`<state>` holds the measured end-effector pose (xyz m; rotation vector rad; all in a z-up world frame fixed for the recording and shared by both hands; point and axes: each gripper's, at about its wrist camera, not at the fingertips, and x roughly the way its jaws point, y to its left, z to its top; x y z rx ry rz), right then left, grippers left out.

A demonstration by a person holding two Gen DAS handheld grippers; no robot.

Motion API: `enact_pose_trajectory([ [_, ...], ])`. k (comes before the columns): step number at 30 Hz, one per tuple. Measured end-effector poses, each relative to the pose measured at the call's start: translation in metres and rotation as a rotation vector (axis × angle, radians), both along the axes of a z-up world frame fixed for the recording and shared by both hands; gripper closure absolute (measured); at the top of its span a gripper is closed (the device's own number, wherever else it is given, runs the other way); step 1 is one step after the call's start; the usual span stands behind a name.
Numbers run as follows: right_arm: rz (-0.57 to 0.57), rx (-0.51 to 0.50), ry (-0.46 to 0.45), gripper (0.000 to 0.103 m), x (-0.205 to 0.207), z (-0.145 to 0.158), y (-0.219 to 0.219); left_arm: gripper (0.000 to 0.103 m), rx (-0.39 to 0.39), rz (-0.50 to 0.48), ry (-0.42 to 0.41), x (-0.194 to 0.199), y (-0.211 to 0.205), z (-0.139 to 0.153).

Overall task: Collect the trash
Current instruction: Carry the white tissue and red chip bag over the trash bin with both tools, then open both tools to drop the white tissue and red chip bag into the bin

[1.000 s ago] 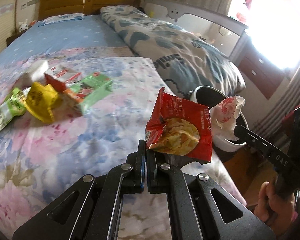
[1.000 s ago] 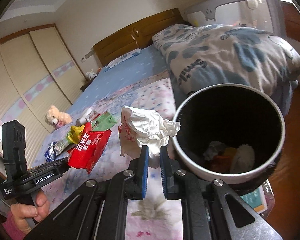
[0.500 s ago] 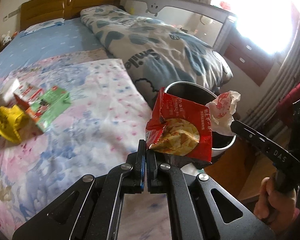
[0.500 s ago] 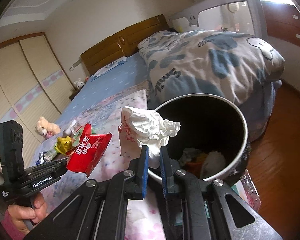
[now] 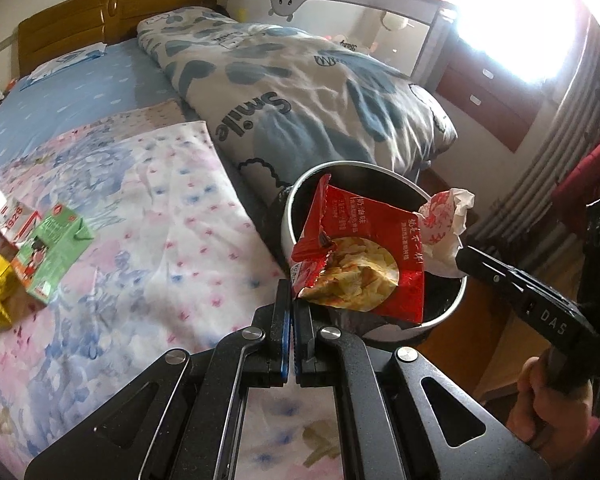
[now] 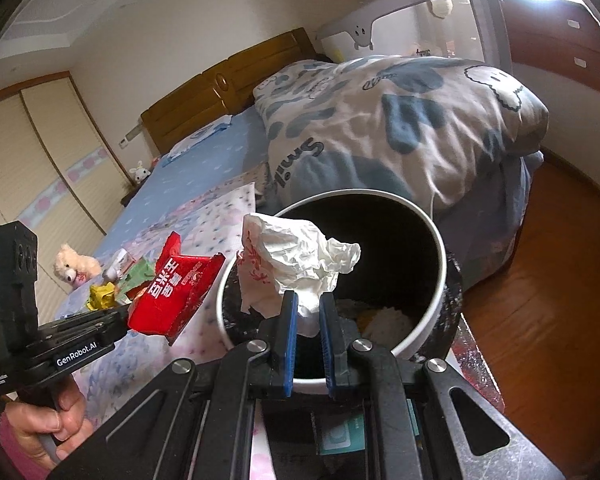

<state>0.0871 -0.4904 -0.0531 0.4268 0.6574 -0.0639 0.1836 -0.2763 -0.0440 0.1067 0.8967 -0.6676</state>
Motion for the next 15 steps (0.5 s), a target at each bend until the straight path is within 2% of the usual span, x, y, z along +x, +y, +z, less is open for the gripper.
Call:
enact_pose_trajectory([
  [15, -0.022, -0.008, 0.034, 0.092, 0.019, -0.005, -0.023, 0.103, 0.042, -0.028, 0.015, 0.019, -0.038, -0.008],
])
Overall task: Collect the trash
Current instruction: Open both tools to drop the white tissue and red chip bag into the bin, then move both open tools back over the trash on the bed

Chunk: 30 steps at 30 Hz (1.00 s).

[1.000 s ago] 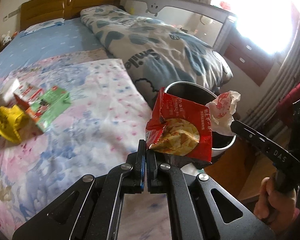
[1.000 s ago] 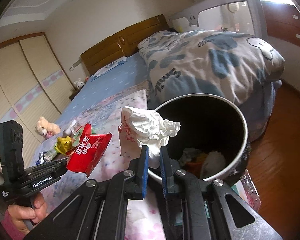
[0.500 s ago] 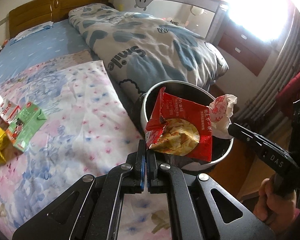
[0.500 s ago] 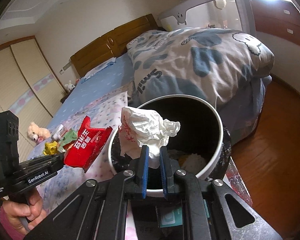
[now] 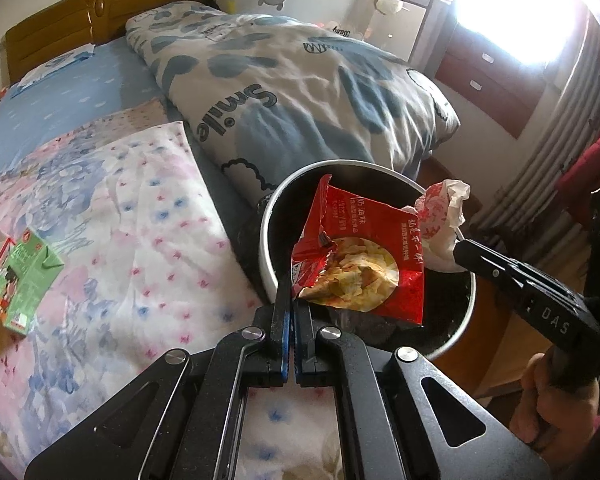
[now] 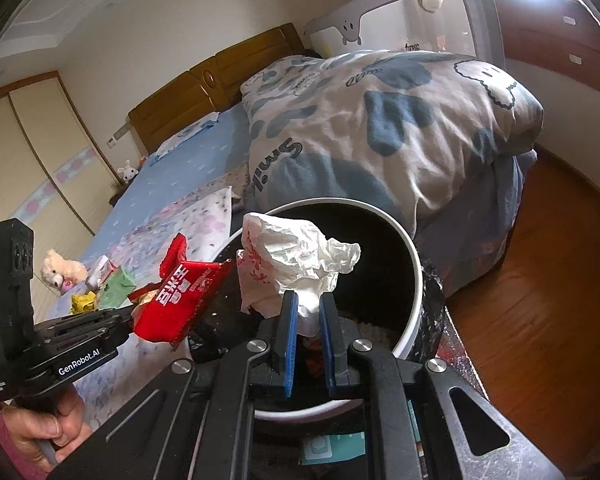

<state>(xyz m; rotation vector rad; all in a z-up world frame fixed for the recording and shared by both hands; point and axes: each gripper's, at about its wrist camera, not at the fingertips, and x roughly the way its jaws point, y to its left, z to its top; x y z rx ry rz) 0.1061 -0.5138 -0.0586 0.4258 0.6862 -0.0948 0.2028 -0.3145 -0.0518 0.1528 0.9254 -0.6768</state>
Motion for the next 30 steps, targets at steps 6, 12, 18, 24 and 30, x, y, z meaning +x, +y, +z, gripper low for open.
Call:
enact_pose_trajectory([
  [6, -0.006, 0.000, 0.018, 0.092, 0.008, -0.005, -0.007, 0.102, 0.011, 0.001, 0.002, 0.005, -0.011, -0.003],
  [12, -0.028, -0.001, 0.036, 0.088, 0.013, -0.008, -0.014, 0.096, 0.014, -0.001, 0.028, 0.008, -0.018, -0.010],
  [18, -0.052, 0.014, 0.026, 0.062, 0.009, -0.006, -0.016, 0.063, 0.001, 0.019, 0.022, 0.002, -0.006, -0.010],
  [24, -0.054, 0.043, -0.005, 0.022, 0.003, 0.001, -0.004, 0.046, -0.028, 0.074, 0.030, -0.008, 0.030, -0.010],
  [30, 0.006, 0.032, -0.035, 0.020, 0.000, 0.010, 0.035, 0.045, -0.068, 0.174, 0.043, -0.015, 0.084, -0.013],
])
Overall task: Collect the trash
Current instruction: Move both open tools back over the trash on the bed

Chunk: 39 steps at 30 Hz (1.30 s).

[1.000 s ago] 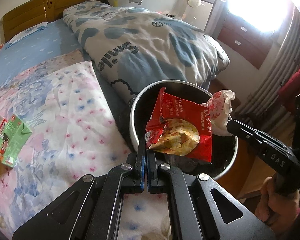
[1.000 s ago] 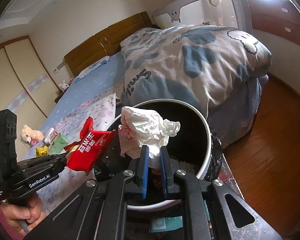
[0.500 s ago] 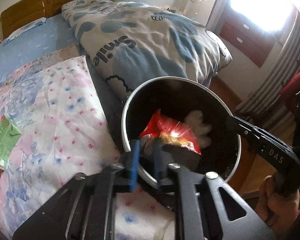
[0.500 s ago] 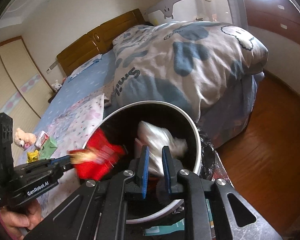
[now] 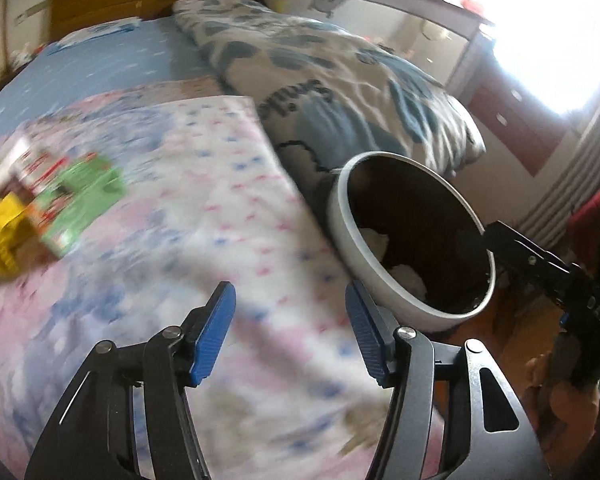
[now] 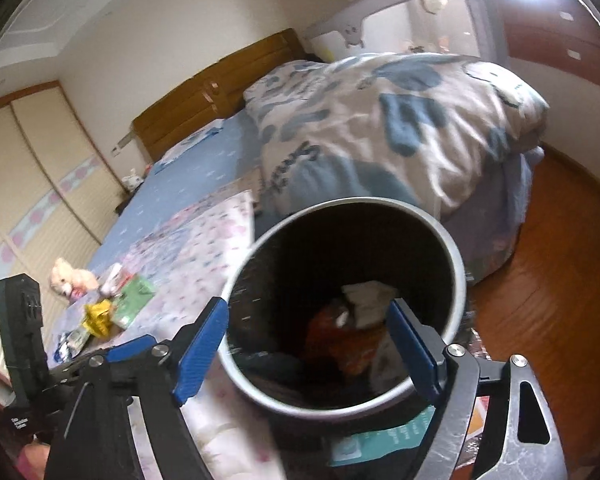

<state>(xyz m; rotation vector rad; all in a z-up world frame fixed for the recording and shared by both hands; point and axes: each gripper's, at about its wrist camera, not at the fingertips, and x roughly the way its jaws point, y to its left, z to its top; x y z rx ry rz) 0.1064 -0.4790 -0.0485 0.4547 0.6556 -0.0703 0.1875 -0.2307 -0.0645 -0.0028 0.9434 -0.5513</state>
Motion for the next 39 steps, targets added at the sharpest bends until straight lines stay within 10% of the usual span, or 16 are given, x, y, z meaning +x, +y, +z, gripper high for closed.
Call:
enact_pose_trajectory([
  [39, 0.468, 0.021, 0.016, 0.019, 0.065, -0.016, 0.255, 0.045, 0.026, 0.513, -0.015, -0.015, 0.285, -0.019],
])
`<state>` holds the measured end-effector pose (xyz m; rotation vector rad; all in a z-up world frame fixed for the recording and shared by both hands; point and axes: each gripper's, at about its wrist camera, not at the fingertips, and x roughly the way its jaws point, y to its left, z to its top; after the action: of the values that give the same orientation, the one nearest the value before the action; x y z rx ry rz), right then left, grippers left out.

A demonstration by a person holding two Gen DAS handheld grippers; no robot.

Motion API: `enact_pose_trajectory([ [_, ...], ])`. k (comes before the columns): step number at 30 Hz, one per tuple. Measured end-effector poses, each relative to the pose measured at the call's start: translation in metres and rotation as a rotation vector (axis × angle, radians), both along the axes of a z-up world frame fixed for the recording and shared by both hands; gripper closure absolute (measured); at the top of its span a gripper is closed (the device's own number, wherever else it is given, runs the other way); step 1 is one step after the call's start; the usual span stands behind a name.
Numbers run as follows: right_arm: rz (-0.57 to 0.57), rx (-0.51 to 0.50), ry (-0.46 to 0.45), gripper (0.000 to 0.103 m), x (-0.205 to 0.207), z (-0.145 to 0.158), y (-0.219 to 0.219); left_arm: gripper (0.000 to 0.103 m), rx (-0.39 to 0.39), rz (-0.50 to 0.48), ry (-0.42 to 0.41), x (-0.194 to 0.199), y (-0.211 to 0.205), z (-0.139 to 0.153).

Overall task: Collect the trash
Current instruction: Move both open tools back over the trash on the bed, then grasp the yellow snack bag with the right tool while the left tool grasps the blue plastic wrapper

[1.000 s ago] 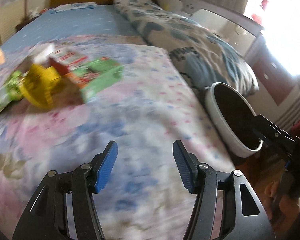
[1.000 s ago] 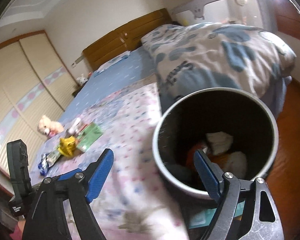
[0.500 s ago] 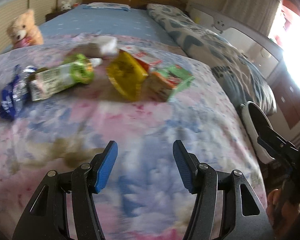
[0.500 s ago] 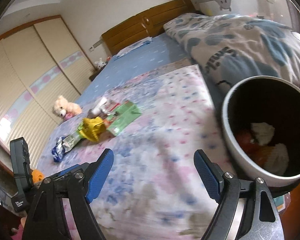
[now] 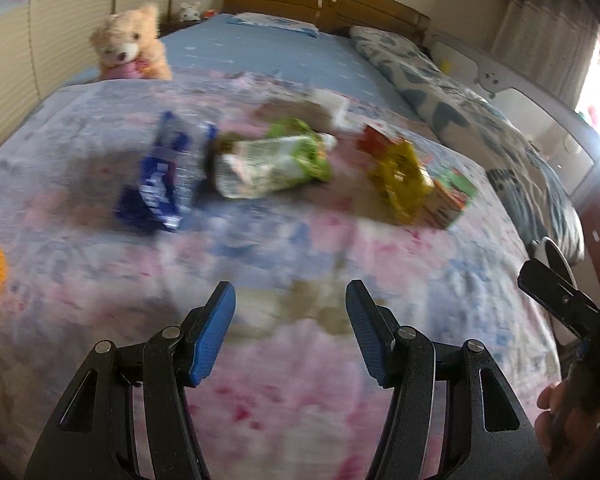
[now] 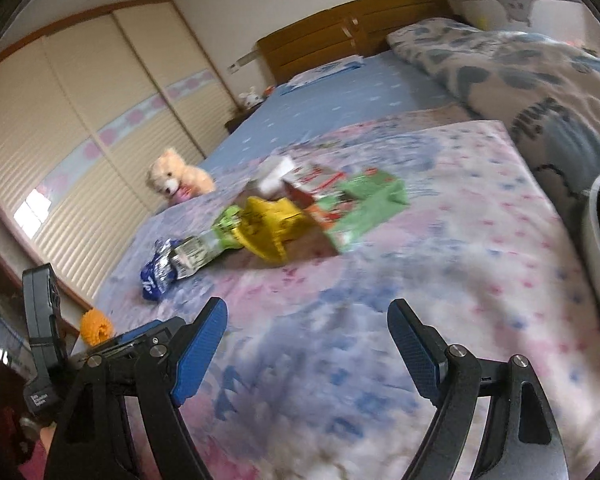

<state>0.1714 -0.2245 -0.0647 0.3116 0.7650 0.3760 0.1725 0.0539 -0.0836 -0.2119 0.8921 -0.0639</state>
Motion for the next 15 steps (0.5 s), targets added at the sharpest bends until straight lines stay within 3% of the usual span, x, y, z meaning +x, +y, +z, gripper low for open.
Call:
enact_pose_trajectory([
  [12, 0.087, -0.051, 0.009, 0.020, 0.041, -0.016, 0.060, 0.044, 0.007, 0.107, 0.019, 0.015, 0.065, -0.009],
  [15, 0.089, -0.050, 0.024, 0.020, 0.051, -0.019, 0.066, 0.040, 0.008, 0.111, 0.023, 0.024, 0.074, -0.009],
])
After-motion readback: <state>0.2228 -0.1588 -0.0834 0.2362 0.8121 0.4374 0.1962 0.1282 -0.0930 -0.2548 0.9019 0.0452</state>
